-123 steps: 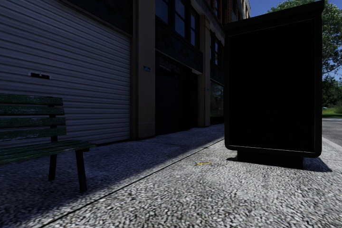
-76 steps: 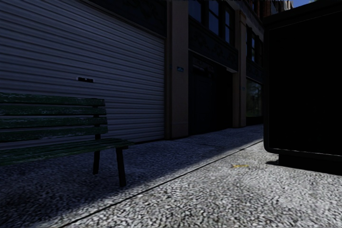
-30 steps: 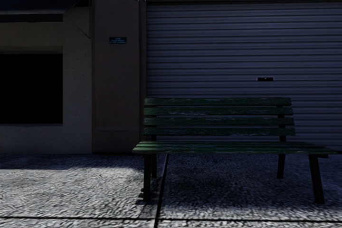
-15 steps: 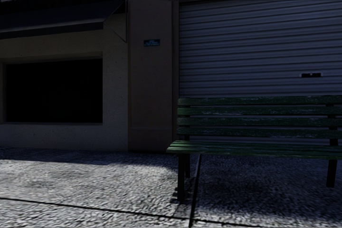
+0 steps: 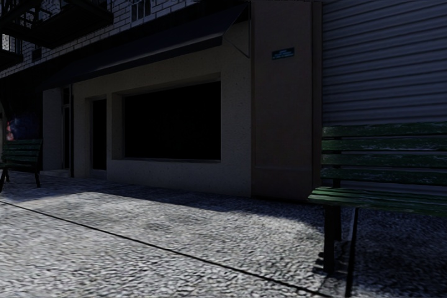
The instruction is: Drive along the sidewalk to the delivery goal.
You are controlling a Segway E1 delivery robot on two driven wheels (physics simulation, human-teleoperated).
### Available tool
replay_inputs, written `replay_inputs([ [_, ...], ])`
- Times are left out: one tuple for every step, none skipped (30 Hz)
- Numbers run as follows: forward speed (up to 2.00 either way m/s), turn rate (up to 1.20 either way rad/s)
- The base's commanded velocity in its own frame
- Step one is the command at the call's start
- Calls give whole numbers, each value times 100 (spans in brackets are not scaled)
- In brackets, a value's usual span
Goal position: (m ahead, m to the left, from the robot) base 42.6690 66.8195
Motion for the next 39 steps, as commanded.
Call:
replay_inputs([
  [0, 93],
  [0, 93],
  [0, 93],
  [0, 93],
  [0, 93],
  [0, 93],
  [0, 93],
  [0, 93],
  [0, 93],
  [0, 93],
  [0, 93],
  [19, 93],
  [56, 89],
  [74, 86],
  [74, 86],
  [80, 83],
  [92, 81],
  [107, 81],
  [107, 81],
  [130, 78],
  [148, 74],
  [160, 67],
  [160, 67],
  [167, 59],
  [172, 53],
  [179, 45],
  [200, 34],
  [200, 20],
  [200, 20],
  [200, 14],
  [200, 12],
  [200, 11],
  [200, 11],
  [200, 11],
  [200, 11],
  [200, 11],
  [200, 11],
  [200, 21],
  [200, 32],
])
